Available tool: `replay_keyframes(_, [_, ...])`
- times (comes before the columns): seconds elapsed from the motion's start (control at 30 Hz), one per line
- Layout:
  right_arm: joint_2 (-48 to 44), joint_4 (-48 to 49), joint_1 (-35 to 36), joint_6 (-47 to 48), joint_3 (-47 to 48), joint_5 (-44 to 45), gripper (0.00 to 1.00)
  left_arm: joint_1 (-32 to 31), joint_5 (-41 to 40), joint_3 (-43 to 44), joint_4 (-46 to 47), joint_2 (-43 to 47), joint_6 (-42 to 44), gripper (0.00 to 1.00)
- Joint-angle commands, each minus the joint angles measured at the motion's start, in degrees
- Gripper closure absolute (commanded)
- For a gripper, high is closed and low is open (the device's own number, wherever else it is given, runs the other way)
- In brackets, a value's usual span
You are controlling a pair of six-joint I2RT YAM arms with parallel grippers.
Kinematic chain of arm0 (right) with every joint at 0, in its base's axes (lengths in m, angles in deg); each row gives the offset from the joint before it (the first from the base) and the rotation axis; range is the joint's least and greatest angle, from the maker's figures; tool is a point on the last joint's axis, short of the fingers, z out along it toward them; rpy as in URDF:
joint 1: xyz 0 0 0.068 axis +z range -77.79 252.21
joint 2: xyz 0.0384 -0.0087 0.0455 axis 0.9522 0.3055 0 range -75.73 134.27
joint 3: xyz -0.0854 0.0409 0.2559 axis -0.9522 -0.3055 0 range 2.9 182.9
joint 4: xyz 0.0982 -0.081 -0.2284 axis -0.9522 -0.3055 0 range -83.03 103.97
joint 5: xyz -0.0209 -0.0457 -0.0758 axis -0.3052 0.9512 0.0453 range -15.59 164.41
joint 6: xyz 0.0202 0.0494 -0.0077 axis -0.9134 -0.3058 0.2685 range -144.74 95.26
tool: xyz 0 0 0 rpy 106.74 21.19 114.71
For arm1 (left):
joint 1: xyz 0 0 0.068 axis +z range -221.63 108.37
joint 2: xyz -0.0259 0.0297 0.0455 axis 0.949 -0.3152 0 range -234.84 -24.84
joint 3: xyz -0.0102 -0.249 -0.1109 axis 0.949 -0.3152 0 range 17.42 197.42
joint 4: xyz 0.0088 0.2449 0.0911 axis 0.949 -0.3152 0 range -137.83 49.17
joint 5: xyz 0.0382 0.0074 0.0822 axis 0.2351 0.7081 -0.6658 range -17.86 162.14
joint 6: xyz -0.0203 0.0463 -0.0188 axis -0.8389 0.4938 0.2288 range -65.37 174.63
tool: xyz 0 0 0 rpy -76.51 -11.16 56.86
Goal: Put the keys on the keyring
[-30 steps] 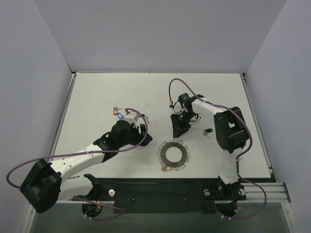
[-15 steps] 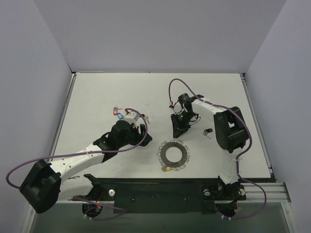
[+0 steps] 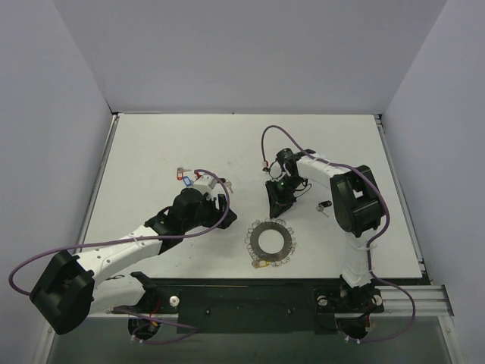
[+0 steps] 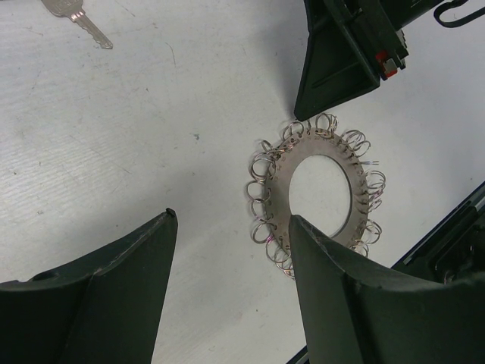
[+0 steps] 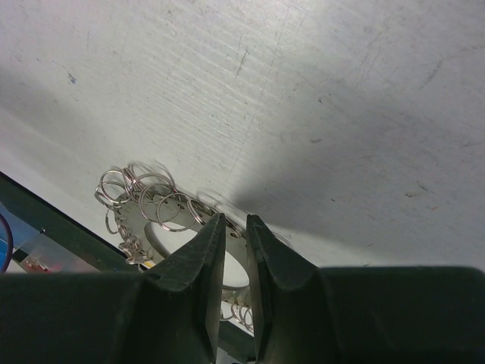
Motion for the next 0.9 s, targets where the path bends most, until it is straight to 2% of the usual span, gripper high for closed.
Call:
replay_keyframes(0.0, [0.71,-3.20,0.34,0.74,-0.06,0.11,0.86,0.12,-0.70,-0.04,0.71,1.44,0.81,0.30])
replay_keyframes(0.87, [1.24,-6.54,0.16,5.31,0.90,-3.85,0.86,0.12,-1.14,0.40,-0.60,1.97,1.25,0.30])
